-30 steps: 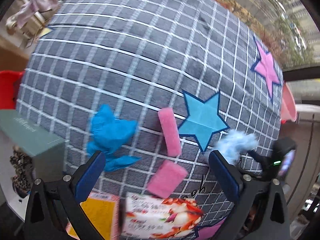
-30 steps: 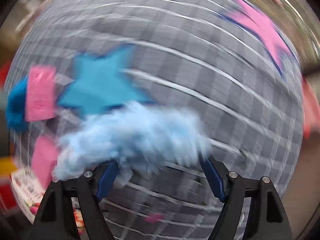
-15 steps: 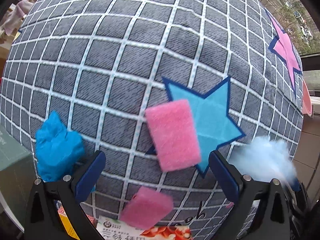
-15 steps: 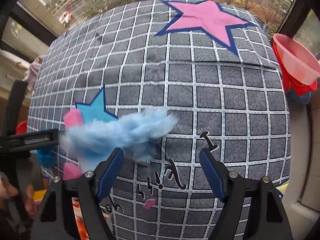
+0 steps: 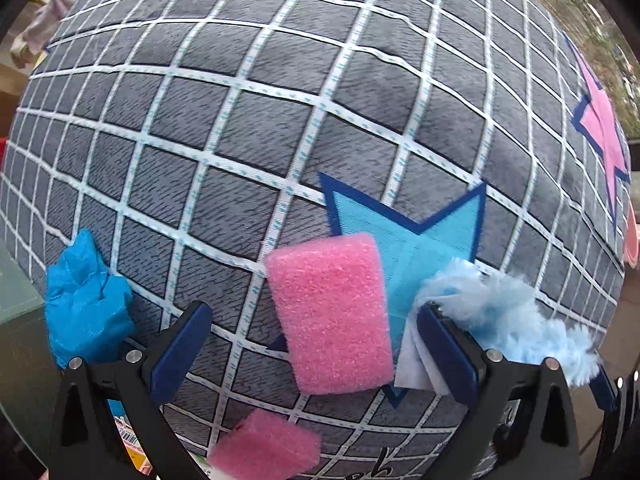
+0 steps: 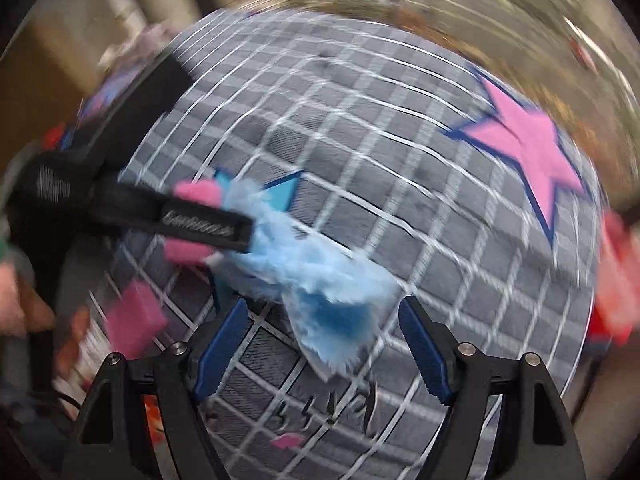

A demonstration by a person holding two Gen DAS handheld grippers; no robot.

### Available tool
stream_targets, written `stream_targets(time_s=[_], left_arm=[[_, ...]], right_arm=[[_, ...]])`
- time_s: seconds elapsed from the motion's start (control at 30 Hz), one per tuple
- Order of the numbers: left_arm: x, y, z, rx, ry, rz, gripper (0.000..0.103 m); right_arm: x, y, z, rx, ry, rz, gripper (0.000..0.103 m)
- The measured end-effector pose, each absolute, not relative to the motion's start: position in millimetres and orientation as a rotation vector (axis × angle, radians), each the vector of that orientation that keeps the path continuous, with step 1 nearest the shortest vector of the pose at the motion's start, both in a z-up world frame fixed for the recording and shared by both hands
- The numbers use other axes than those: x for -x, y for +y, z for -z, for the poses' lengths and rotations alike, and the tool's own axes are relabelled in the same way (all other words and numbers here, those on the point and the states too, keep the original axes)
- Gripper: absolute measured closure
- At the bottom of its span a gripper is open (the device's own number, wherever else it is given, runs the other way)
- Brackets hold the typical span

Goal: Organize soft objects
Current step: 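Reach left tool to the pink sponge and grasp it while right tool holds the fluffy item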

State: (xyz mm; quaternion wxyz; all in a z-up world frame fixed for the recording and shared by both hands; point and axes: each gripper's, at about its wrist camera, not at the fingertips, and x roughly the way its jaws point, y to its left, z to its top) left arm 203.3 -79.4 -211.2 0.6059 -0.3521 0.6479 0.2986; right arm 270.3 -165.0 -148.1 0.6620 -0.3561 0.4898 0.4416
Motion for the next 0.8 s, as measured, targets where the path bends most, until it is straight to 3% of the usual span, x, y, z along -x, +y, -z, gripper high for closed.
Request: stream_targets(time_s=[0.17, 0.4, 0.43, 0.53, 0.57, 0.67, 0.8], left_arm=[[-192.7, -77.8, 214.0, 0.825, 1.491, -0.741, 0.0], [-205.1, -58.8, 212.3, 0.857, 1.528, -0.735, 0.0], [-209.0, -53.9, 214.0, 0.858, 1.534, -0.732, 0.0], [-223.8, -27.5, 226.5, 0.839, 1.546, -0.707, 0.001], [-232.8, -27.2, 230.4, 0.832, 1.549, -0.697, 0.001], [-245.5, -36.0, 226.3, 0.782, 1.54, -0.671, 0.015], [-262.0, -43.8, 215.2, 0.694, 1.515, -0.613, 0.055]], right_arm=[[-263.2, -147.9, 171.6, 0.942, 1.026, -1.085, 0.024], [-281.3, -128.9, 201.8, 0.927, 1.109, -1.124, 0.024], [-283.5, -129.4, 203.2, 0.924, 1.124, -1.12, 0.028], [-288.3, -132.9, 197.3, 0.93, 1.159, -1.103, 0.06], [-292.9, -136.1, 193.8, 0.898, 1.205, -1.102, 0.063], [-304.2, -149.6, 180.6, 0.809, 1.261, -1.042, 0.066], [-322.9, -176.9, 155.9, 0.625, 1.336, -0.975, 0.066]])
